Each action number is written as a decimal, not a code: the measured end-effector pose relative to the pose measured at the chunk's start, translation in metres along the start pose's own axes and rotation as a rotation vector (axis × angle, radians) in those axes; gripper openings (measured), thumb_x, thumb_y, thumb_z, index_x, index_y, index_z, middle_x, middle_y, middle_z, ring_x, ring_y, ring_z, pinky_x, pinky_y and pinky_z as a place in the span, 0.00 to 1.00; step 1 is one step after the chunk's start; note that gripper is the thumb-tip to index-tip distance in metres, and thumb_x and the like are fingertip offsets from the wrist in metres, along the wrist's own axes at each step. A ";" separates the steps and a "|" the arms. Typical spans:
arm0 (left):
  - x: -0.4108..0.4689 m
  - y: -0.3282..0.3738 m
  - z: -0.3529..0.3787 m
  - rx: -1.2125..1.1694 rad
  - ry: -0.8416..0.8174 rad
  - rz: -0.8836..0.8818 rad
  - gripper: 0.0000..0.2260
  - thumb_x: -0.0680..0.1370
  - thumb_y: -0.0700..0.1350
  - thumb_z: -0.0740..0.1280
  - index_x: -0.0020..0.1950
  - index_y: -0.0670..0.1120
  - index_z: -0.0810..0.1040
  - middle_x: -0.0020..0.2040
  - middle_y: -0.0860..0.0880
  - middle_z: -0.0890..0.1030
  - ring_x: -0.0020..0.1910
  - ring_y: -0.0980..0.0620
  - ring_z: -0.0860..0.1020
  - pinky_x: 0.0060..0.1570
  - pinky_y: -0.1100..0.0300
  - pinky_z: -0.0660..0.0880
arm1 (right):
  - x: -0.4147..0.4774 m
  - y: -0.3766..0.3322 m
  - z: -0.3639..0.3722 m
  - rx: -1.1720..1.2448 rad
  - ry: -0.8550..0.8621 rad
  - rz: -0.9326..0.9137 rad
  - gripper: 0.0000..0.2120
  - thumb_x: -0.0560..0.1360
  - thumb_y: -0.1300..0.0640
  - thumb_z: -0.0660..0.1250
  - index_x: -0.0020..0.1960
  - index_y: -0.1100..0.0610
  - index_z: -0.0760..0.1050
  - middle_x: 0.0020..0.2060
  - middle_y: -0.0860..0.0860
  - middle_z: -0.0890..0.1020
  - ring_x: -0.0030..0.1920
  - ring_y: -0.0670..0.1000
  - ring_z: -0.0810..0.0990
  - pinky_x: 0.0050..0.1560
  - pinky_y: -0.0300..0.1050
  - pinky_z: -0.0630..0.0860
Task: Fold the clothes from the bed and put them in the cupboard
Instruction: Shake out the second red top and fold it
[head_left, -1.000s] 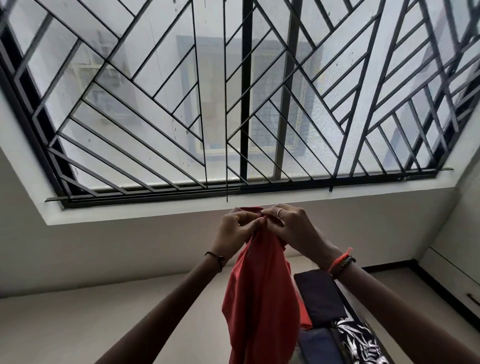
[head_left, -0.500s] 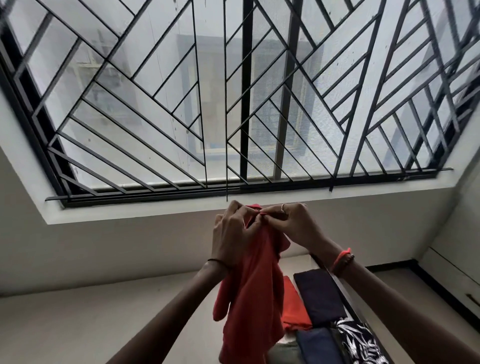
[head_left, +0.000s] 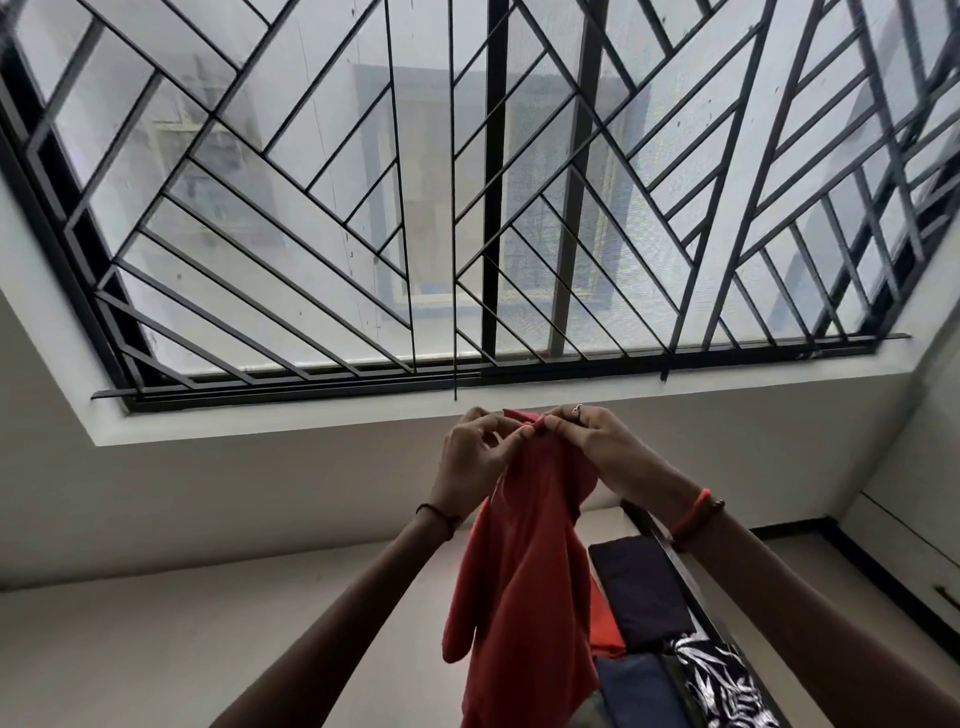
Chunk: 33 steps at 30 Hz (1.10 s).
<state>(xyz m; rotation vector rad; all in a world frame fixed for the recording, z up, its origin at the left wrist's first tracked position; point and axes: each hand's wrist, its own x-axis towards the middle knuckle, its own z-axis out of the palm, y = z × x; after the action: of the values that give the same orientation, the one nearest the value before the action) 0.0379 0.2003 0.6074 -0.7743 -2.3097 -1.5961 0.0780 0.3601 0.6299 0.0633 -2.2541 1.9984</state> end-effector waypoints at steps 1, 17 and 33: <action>0.000 -0.002 0.000 -0.010 0.000 -0.015 0.03 0.73 0.44 0.72 0.45 0.47 0.84 0.40 0.49 0.77 0.35 0.63 0.73 0.37 0.73 0.68 | -0.001 0.000 0.000 0.085 -0.007 0.034 0.10 0.78 0.69 0.59 0.43 0.61 0.77 0.32 0.48 0.83 0.34 0.39 0.81 0.38 0.30 0.75; -0.013 -0.009 0.010 -0.493 -0.052 -0.393 0.06 0.77 0.38 0.66 0.51 0.38 0.79 0.38 0.49 0.79 0.32 0.64 0.77 0.33 0.73 0.72 | -0.005 0.014 0.001 0.423 -0.074 0.375 0.11 0.70 0.59 0.69 0.50 0.62 0.80 0.40 0.54 0.84 0.38 0.46 0.83 0.39 0.37 0.79; -0.024 0.000 0.001 0.126 0.146 -0.061 0.03 0.74 0.50 0.70 0.44 0.52 0.81 0.43 0.59 0.76 0.37 0.59 0.77 0.41 0.59 0.75 | -0.006 0.021 0.023 0.564 0.037 0.252 0.14 0.74 0.60 0.67 0.55 0.69 0.77 0.40 0.57 0.83 0.36 0.48 0.82 0.37 0.37 0.80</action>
<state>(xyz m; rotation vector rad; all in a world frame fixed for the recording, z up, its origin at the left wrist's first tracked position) 0.0581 0.1944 0.5957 -0.5447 -2.3219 -1.4615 0.0801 0.3395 0.6061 -0.2121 -1.6748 2.6805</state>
